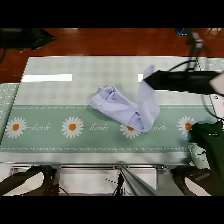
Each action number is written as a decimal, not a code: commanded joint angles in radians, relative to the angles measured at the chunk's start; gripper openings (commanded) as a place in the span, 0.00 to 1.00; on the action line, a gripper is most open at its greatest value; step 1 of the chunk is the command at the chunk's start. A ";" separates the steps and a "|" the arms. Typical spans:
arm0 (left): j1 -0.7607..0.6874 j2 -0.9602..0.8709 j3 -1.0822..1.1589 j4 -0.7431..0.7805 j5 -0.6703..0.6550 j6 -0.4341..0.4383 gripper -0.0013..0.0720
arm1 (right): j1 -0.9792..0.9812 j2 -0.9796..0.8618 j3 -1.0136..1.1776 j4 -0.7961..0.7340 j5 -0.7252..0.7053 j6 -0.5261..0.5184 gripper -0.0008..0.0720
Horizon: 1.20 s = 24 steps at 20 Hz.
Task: Fold the shirts.
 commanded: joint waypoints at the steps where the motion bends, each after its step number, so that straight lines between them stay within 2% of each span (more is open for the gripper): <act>1: 0.076 0.080 0.000 0.016 -0.090 -0.004 0.05 | 0.219 -0.232 0.000 0.055 -0.359 0.002 0.04; 3: 0.069 0.085 0.000 0.016 -0.134 -0.004 0.05 | 0.286 -0.335 0.000 0.165 -0.482 0.001 0.04; 5: 0.058 0.084 0.000 0.017 -0.156 0.000 0.05 | 0.338 -0.406 0.000 0.233 -0.546 0.000 0.07; 6: 0.053 0.084 -0.001 0.017 -0.157 0.004 0.05 | 0.352 -0.422 0.000 0.245 -0.547 0.000 0.21; 7: 0.051 0.082 -0.001 0.024 -0.157 0.006 0.05 | 0.360 -0.426 0.000 0.242 -0.537 -0.006 0.48; 8: 0.047 0.080 -0.003 0.024 -0.156 0.007 0.05 | 0.358 -0.422 0.000 0.236 -0.516 -0.023 0.69; 11: 0.047 0.079 -0.044 0.039 -0.155 0.007 0.05 | 0.272 -0.357 0.000 0.141 -0.369 -0.045 0.70; 14: 0.047 0.079 -0.093 0.086 -0.155 0.008 0.05 | 0.100 -0.240 0.000 -0.023 -0.115 -0.040 0.69; 17: 0.047 0.079 -0.112 0.161 -0.156 0.007 0.05 | -0.122 -0.110 0.000 -0.383 0.239 0.020 0.69; 19: 0.047 0.080 -0.112 0.184 -0.156 0.007 0.05 | -0.261 -0.060 -0.026 -0.613 0.443 0.016 0.67; 20: 0.047 0.080 -0.112 0.187 -0.156 0.007 0.05 | -0.328 -0.041 -0.067 -0.631 0.482 -0.003 0.69; 21: 0.047 0.080 -0.112 0.188 -0.156 0.007 0.05 | -0.399 -0.024 -0.131 -0.565 0.485 -0.018 0.78; 22: 0.047 0.080 -0.112 0.188 -0.156 0.007 0.07 | -0.457 -0.015 -0.198 -0.442 0.467 -0.031 0.82; 24: 0.047 0.080 -0.112 0.188 -0.156 0.007 0.30 | -0.523 -0.016 -0.350 -0.105 0.370 -0.095 0.83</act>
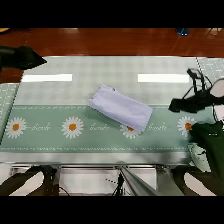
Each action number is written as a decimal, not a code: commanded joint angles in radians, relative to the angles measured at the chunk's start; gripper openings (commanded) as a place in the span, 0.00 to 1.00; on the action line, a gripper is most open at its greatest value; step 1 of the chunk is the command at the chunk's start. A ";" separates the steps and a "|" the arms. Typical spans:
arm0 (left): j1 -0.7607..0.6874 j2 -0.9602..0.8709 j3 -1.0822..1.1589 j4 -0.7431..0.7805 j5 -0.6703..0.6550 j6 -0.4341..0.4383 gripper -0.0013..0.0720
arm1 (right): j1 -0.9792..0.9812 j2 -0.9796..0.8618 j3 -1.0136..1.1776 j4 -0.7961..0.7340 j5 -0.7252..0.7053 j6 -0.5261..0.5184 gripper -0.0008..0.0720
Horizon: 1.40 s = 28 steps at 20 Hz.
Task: Fold the shirts.
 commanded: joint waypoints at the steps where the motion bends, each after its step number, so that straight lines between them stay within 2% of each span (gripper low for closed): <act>1: 0.000 0.001 -0.002 0.015 -0.001 0.000 0.37 | -0.132 0.028 -0.232 0.404 -0.061 -0.106 0.83; 3: -0.001 0.001 -0.002 0.015 -0.010 0.000 0.38 | -0.078 0.028 -0.349 0.607 -0.214 -0.143 0.83; 4: -0.001 0.001 -0.002 0.015 -0.015 0.000 0.38 | -0.034 0.028 -0.387 0.652 -0.280 -0.146 0.83; 7: -0.001 0.001 -0.002 0.015 -0.023 -0.001 0.38 | 0.138 0.028 -0.441 0.696 -0.475 -0.131 0.83; 10: -0.001 0.001 -0.002 0.014 -0.023 -0.005 0.37 | 0.281 -0.008 -0.441 0.735 -0.647 -0.045 0.83; 11: -0.001 0.001 -0.002 0.014 -0.023 -0.005 0.37 | 0.315 -0.034 -0.441 0.766 -0.688 -0.030 0.79; 12: -0.001 0.001 -0.002 0.014 -0.024 -0.004 0.37 | 0.338 -0.055 -0.441 0.797 -0.717 -0.031 0.53; 13: -0.001 0.001 -0.002 0.015 -0.027 -0.004 0.37 | 0.344 -0.061 -0.438 0.814 -0.727 -0.031 0.19; 14: -0.001 0.001 -0.002 0.015 -0.027 -0.004 0.37 | 0.340 -0.049 -0.423 0.807 -0.710 -0.036 0.05; 16: -0.001 0.001 -0.002 0.015 -0.026 -0.003 0.37 | 0.296 0.032 -0.362 0.731 -0.623 -0.088 0.05; 17: 0.000 0.000 -0.002 0.015 -0.024 -0.002 0.37 | 0.257 0.088 -0.319 0.662 -0.562 -0.082 0.05; 21: -0.001 -0.014 -0.002 0.015 0.021 0.000 0.37 | -0.002 0.306 -0.074 0.311 -0.197 0.092 0.05; 25: -0.001 -0.050 -0.002 0.015 0.027 -0.001 0.37 | -0.275 0.432 0.085 0.058 0.194 0.107 0.04; 28: -0.001 -0.073 -0.002 0.015 0.027 0.000 0.37 | -0.431 0.513 0.096 -0.198 0.343 0.091 0.04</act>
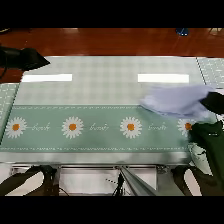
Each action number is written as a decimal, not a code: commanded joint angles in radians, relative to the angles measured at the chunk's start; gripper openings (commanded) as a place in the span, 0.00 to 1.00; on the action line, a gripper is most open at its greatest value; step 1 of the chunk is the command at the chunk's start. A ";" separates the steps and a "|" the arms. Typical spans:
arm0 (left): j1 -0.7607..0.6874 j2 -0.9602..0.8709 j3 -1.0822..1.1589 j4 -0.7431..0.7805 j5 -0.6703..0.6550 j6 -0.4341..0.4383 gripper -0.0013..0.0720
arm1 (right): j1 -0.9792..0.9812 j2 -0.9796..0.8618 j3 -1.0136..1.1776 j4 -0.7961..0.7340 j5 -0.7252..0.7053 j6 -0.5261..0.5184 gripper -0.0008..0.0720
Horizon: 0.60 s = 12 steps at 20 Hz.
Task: Fold the shirts.
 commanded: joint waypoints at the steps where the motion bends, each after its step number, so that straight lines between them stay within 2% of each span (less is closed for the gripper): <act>1: -0.001 -0.027 0.000 0.000 0.005 0.000 0.37 | -0.193 0.095 0.045 -0.376 0.264 0.002 0.04; 4: -0.001 -0.044 -0.001 0.000 0.006 0.001 0.37 | -0.307 0.124 0.045 -0.654 0.327 0.060 0.04; 9: 0.000 -0.074 -0.001 0.000 0.009 0.062 0.37 | -0.469 0.124 0.045 -0.739 0.364 0.068 0.04; 12: -0.001 -0.097 -0.001 0.000 0.043 0.065 0.37 | -0.562 0.122 0.043 -0.793 0.382 0.065 0.05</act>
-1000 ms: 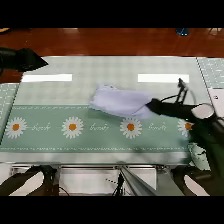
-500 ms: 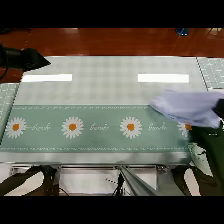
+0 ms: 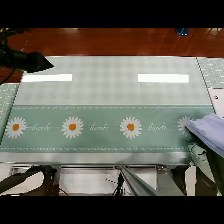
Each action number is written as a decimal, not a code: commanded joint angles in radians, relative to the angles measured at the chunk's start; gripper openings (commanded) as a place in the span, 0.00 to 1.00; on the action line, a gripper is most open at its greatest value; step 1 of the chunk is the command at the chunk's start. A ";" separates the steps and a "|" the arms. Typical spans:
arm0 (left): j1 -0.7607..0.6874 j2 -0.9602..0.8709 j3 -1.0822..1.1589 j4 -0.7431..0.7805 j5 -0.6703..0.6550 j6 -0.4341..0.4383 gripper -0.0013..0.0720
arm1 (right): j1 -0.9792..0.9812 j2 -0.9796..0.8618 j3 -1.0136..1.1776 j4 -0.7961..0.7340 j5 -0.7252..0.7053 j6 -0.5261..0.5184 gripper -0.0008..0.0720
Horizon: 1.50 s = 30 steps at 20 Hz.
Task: Fold the shirts.
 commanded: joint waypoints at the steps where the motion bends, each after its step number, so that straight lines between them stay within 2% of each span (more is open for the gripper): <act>1: -0.001 -0.028 0.000 0.000 0.038 0.018 0.37 | -0.121 0.003 -0.003 -0.110 0.037 0.004 0.05; 6: 0.000 -0.073 0.000 0.000 0.095 0.052 0.37 | -0.226 0.003 -0.082 -0.116 0.042 -0.056 0.05; 7: 0.000 -0.080 0.000 0.000 0.104 0.052 0.37 | -0.233 0.003 -0.103 -0.117 0.040 -0.074 0.08; 8: 0.000 -0.087 0.000 0.000 0.112 0.052 0.37 | -0.233 0.003 -0.122 -0.129 0.040 -0.083 0.27; 9: 0.000 -0.094 0.000 0.000 0.116 0.051 0.37 | -0.233 0.003 -0.140 -0.147 0.036 -0.084 0.53; 10: 0.000 -0.099 0.000 0.000 0.116 0.052 0.37 | -0.233 0.003 -0.154 -0.166 0.023 -0.084 0.62; 13: 0.000 -0.107 0.000 0.000 0.116 0.052 0.37 | -0.231 0.003 -0.157 -0.158 -0.071 -0.088 0.61; 14: -0.001 -0.107 0.000 0.000 0.115 0.058 0.38 | -0.231 -0.002 -0.153 -0.095 -0.101 -0.089 0.61; 15: -0.001 -0.107 0.001 -0.001 0.111 0.072 0.44 | -0.231 -0.016 -0.143 -0.011 -0.140 -0.094 0.61; 16: -0.003 -0.106 0.003 -0.018 0.100 0.086 0.69 | -0.231 -0.044 -0.116 0.126 -0.183 -0.139 0.61; 17: -0.006 -0.101 0.004 -0.058 0.090 0.122 0.75 | -0.230 -0.085 -0.072 0.315 -0.229 -0.232 0.62; 18: -0.016 -0.092 0.005 -0.085 0.089 0.160 0.75 | -0.222 -0.133 -0.018 0.512 -0.265 -0.308 0.62; 20: -0.066 -0.068 0.019 -0.035 0.102 0.193 0.75 | -0.129 -0.223 0.103 0.731 -0.310 -0.332 0.62; 21: -0.106 -0.056 0.030 0.052 0.103 0.178 0.75 | -0.050 -0.262 0.157 0.747 -0.319 -0.332 0.62; 23: -0.196 -0.042 0.038 0.278 0.092 0.046 0.75 | 0.153 -0.338 0.222 0.681 -0.320 -0.330 0.62; 24: -0.246 -0.042 0.038 0.380 0.071 -0.015 0.87 | 0.264 -0.372 0.226 0.626 -0.325 -0.316 0.68; 25: -0.291 -0.045 0.037 0.441 0.053 -0.078 1.00 | 0.362 -0.406 0.226 0.577 -0.325 -0.295 0.82; 26: -0.328 -0.046 0.037 0.465 0.045 -0.114 1.00 | 0.458 -0.447 0.226 0.536 -0.325 -0.262 0.85; 28: -0.390 -0.046 0.037 0.520 0.043 -0.222 1.00 | 0.597 -0.521 0.226 0.504 -0.327 -0.161 0.85; 30: -0.445 -0.048 0.037 0.656 0.032 -0.338 1.00 | 0.692 -0.578 0.226 0.505 -0.325 -0.127 0.85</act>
